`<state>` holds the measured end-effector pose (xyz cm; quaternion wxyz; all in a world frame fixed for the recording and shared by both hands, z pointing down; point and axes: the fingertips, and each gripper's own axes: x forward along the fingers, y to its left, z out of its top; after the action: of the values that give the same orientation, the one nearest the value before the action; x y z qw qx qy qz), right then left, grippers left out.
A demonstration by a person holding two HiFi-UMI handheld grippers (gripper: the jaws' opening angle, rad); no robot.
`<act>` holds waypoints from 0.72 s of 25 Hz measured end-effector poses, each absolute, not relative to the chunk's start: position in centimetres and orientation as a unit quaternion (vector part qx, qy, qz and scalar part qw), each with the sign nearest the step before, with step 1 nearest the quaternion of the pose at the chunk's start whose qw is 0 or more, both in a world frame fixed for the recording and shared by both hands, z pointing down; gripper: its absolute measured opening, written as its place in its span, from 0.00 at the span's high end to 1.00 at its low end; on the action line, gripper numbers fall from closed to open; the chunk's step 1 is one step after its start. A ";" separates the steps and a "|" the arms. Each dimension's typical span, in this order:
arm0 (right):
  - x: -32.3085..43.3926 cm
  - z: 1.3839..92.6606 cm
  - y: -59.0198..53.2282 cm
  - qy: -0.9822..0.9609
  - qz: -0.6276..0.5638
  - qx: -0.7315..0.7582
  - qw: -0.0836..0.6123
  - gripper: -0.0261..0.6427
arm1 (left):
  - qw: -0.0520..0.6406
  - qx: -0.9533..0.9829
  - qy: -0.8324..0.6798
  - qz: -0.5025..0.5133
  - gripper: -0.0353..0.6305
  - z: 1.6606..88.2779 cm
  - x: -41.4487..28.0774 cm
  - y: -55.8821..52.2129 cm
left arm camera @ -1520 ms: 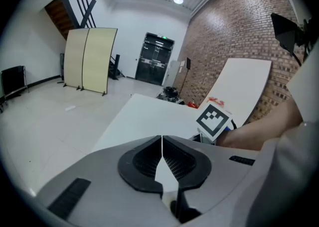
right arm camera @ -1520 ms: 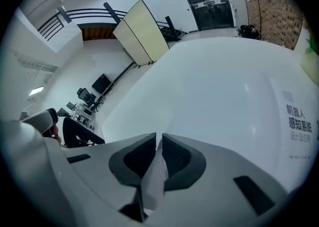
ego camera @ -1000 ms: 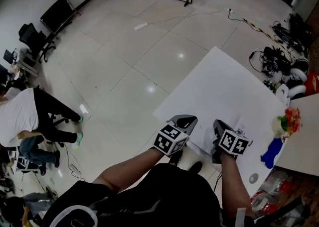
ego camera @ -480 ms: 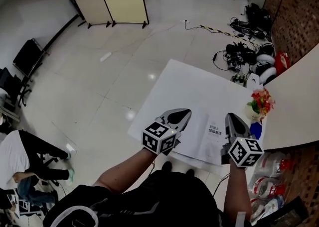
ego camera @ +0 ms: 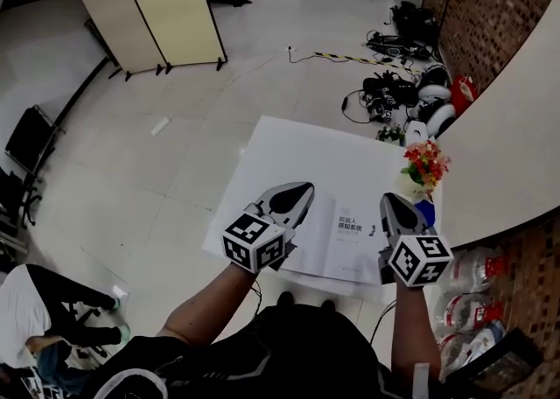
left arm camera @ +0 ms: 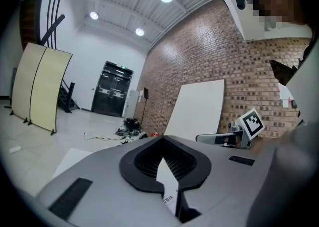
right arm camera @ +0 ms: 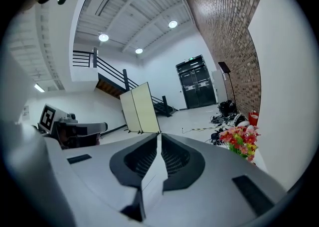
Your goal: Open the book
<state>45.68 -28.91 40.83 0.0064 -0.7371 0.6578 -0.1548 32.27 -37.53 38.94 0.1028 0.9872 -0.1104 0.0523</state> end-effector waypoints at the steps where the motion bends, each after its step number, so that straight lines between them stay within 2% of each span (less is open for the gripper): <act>1: 45.8 40.6 -28.7 0.659 -0.153 -0.736 0.007 0.94 | 0.102 0.987 -0.112 0.051 0.94 38.8 32.4 -37.4; 8: 46.0 38.8 -27.1 0.673 -0.129 -0.728 -0.003 0.94 | 0.079 0.991 -0.109 0.017 0.94 36.5 32.4 -35.3; 18: 44.6 38.5 -24.9 0.688 -0.114 -0.717 0.008 0.94 | 0.066 0.986 -0.148 0.046 0.94 36.8 29.2 -32.3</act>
<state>44.64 -24.88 38.50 0.0076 -0.7166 0.6881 -0.1140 29.19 -32.28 36.77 0.0658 0.9857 -0.1483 0.0457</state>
